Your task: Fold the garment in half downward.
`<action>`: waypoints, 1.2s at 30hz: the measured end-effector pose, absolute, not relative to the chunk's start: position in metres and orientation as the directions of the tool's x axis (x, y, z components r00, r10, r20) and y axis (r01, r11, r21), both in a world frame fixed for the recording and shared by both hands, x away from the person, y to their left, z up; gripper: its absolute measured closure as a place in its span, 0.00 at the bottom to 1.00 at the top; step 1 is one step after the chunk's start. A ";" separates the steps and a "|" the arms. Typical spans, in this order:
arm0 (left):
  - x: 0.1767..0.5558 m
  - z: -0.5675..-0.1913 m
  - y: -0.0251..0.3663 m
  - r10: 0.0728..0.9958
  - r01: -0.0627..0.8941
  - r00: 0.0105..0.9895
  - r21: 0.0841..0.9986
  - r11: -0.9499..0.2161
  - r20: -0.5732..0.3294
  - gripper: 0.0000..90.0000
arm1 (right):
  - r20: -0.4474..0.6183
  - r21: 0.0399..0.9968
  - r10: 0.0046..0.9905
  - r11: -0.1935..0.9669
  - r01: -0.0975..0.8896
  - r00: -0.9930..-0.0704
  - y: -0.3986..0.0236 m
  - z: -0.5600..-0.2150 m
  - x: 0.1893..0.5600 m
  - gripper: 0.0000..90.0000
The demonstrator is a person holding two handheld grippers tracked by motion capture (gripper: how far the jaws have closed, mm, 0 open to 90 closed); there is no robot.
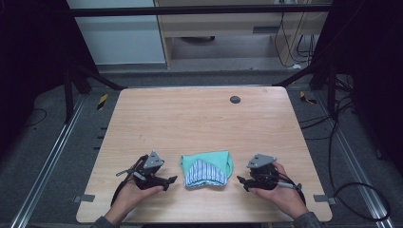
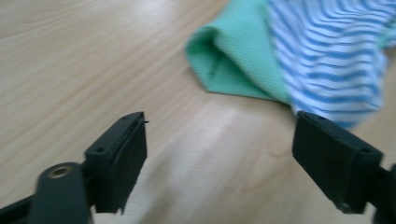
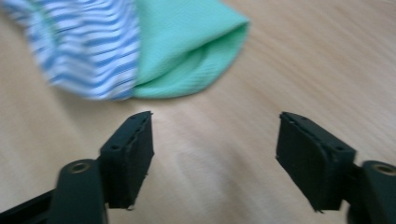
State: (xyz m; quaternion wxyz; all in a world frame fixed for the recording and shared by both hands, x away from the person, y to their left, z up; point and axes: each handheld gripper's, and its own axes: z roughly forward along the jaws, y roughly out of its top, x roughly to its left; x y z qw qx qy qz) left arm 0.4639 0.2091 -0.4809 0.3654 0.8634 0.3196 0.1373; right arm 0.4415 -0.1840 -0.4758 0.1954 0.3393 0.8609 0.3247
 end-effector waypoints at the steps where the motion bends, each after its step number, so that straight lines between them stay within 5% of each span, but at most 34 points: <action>1: 0.464 -0.481 0.209 0.652 0.452 0.758 0.719 -0.529 0.003 0.16 | -0.116 0.692 0.711 0.559 0.457 -0.693 -0.184 -0.476 0.441 0.25; 10: 0.505 -0.481 0.234 0.737 0.519 0.675 0.727 -0.449 -0.026 0.09 | -0.016 0.715 0.845 0.383 0.585 -0.534 -0.207 -0.483 0.481 0.08; 36: 0.556 -0.506 0.264 0.855 0.584 0.518 0.727 -0.361 0.008 0.08 | 0.042 0.720 0.943 0.200 0.665 -0.329 -0.231 -0.506 0.548 0.11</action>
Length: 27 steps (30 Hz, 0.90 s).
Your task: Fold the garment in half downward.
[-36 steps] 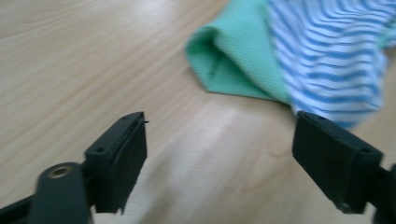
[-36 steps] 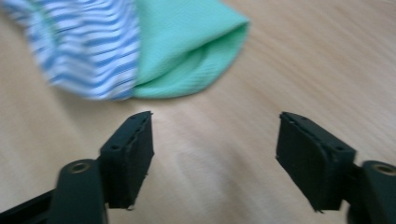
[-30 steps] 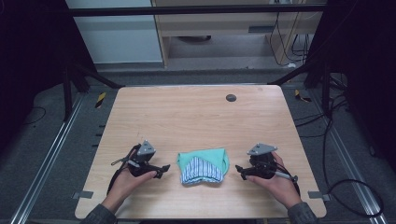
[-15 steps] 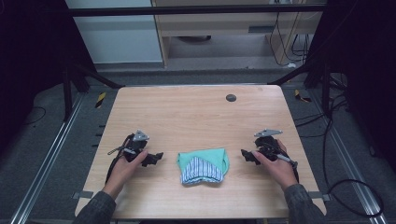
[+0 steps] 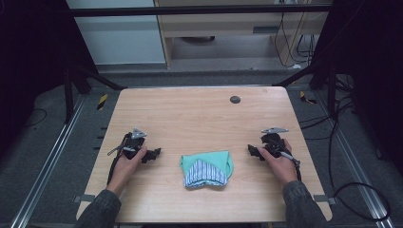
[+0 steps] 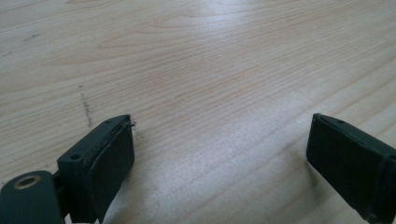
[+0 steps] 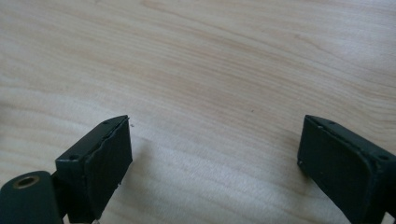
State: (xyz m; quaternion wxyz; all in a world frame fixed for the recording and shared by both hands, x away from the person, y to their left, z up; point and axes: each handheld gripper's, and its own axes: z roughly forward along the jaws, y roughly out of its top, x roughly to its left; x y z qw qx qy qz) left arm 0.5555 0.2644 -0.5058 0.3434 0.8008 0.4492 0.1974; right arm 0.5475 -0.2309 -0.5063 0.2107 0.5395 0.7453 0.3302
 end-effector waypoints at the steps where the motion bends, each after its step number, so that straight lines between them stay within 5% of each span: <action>1: 0.557 -0.507 0.264 0.862 0.583 0.507 0.734 -0.348 0.006 0.08 | 0.050 0.725 0.945 0.187 0.663 -0.322 -0.232 -0.506 0.549 0.11; 15: 0.572 -0.506 0.269 0.888 0.601 0.459 0.727 -0.333 0.027 0.07 | -0.036 0.734 0.968 0.194 0.651 -0.248 -0.231 -0.505 0.563 0.10; 27: 0.571 -0.507 0.266 0.884 0.609 0.466 0.718 -0.338 0.022 0.02 | 0.002 0.729 0.985 0.118 0.674 -0.174 -0.233 -0.511 0.567 0.04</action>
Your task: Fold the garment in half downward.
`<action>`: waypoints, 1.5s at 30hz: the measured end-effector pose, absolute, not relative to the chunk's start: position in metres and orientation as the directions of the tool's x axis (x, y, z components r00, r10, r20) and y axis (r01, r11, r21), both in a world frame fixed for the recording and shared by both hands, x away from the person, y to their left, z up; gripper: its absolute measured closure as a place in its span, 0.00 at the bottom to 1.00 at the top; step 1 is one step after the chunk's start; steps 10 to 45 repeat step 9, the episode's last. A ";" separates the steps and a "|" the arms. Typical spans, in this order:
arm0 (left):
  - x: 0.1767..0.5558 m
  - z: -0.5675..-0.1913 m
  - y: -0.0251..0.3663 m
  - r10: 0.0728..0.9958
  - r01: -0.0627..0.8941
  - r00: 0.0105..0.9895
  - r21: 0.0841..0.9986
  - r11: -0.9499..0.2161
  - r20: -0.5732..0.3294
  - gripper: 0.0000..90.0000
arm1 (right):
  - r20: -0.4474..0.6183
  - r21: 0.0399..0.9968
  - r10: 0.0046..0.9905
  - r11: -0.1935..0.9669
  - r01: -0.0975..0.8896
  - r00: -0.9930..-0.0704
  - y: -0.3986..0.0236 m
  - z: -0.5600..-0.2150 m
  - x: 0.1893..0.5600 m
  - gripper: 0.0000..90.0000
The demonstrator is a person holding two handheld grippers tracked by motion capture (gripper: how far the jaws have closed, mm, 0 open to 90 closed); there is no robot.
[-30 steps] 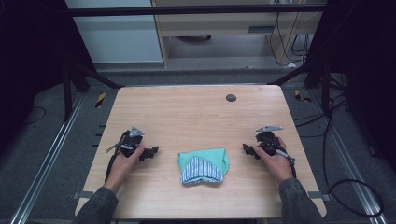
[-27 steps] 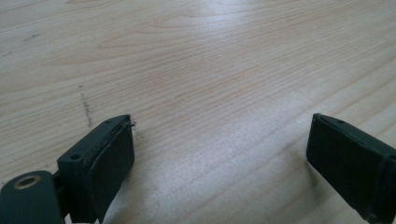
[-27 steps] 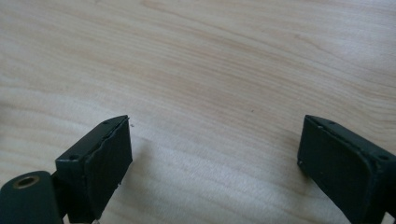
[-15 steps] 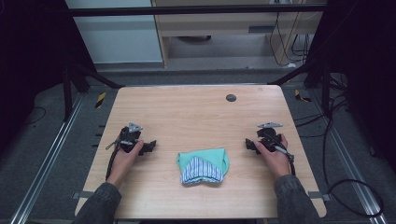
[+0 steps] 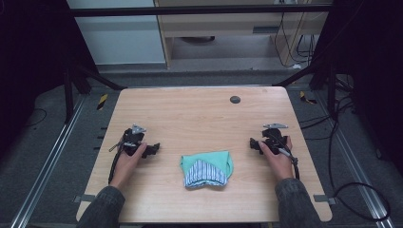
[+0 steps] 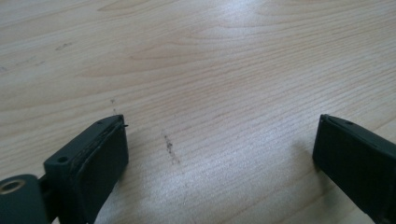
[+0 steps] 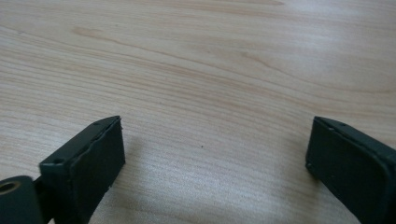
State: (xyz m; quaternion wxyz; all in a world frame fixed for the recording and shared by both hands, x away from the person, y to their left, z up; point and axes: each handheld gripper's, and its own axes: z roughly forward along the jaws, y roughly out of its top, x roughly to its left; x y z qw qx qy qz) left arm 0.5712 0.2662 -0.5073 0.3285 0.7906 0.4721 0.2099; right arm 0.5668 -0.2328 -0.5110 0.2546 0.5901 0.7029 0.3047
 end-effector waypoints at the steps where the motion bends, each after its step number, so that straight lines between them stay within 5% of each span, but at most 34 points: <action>1: 0.571 -0.507 0.266 0.883 0.609 0.468 0.714 -0.345 0.027 0.02 | 0.005 0.728 0.987 0.106 0.677 -0.159 -0.232 -0.511 0.566 0.03; 8: 0.571 -0.507 0.266 0.884 0.610 0.467 0.714 -0.344 0.026 0.01 | 0.010 0.724 0.996 0.053 0.687 -0.088 -0.227 -0.511 0.564 0.02; 45: 0.571 -0.507 0.266 0.884 0.610 0.467 0.714 -0.344 0.026 0.01 | 0.010 0.724 0.996 0.053 0.687 -0.088 -0.227 -0.511 0.564 0.02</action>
